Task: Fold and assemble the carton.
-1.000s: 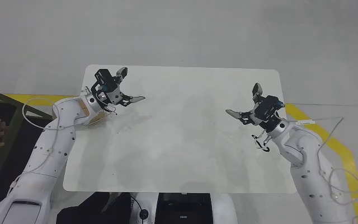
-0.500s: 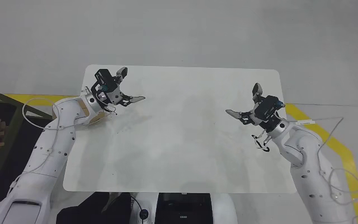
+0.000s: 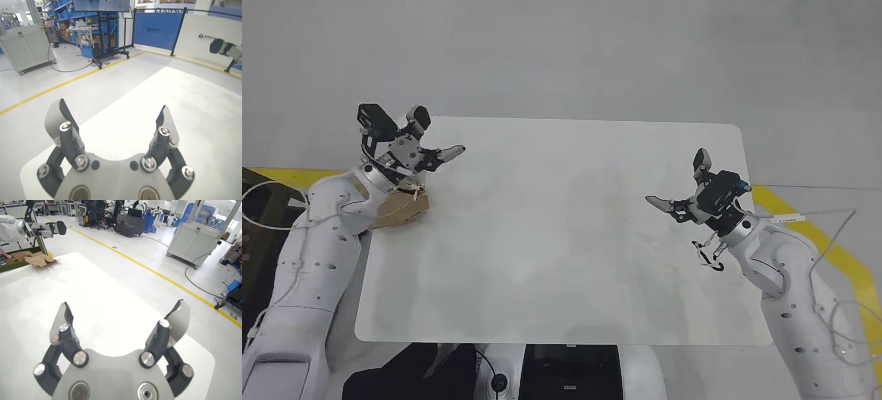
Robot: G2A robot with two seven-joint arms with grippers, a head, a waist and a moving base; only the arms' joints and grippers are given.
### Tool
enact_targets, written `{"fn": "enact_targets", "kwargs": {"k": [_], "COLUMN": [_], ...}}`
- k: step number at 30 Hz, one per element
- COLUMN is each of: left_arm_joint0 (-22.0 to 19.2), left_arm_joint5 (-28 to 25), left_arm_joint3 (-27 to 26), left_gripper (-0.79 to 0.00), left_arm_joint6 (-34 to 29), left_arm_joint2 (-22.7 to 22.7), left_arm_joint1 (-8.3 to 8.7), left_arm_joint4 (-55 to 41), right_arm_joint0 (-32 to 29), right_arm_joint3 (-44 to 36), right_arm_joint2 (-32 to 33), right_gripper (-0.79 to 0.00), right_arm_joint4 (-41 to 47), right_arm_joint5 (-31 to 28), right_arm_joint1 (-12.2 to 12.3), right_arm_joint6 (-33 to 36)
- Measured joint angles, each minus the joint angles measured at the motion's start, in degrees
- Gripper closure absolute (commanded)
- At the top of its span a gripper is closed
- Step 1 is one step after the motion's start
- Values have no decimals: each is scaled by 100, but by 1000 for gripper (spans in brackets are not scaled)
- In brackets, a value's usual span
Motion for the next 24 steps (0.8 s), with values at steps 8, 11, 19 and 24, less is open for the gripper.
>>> {"fn": "enact_targets", "kwargs": {"k": [8,11,19,24], "left_arm_joint0": [34,15,-44,-119], "left_arm_joint5": [-360,-369,-756,-723], "left_arm_joint3": [588,952,1863,2142], "left_gripper": [-785,-785,-785,-785], "left_arm_joint6": [-387,-740,-2183,-3049], "left_arm_joint2": [-529,-716,-1225,-1358], "left_arm_joint1": [94,121,268,330], "left_arm_joint4": [-644,-1163,-2803,-3662], "right_arm_joint0": [0,0,0,0], "right_arm_joint3": [0,0,0,0], "right_arm_joint2": [0,0,0,0], "right_gripper": [-785,-785,-785,-785], "right_arm_joint4": [0,0,0,0], "right_arm_joint5": [0,0,0,0], "right_arm_joint1": [0,0,0,0], "right_arm_joint6": [0,0,0,0]}}
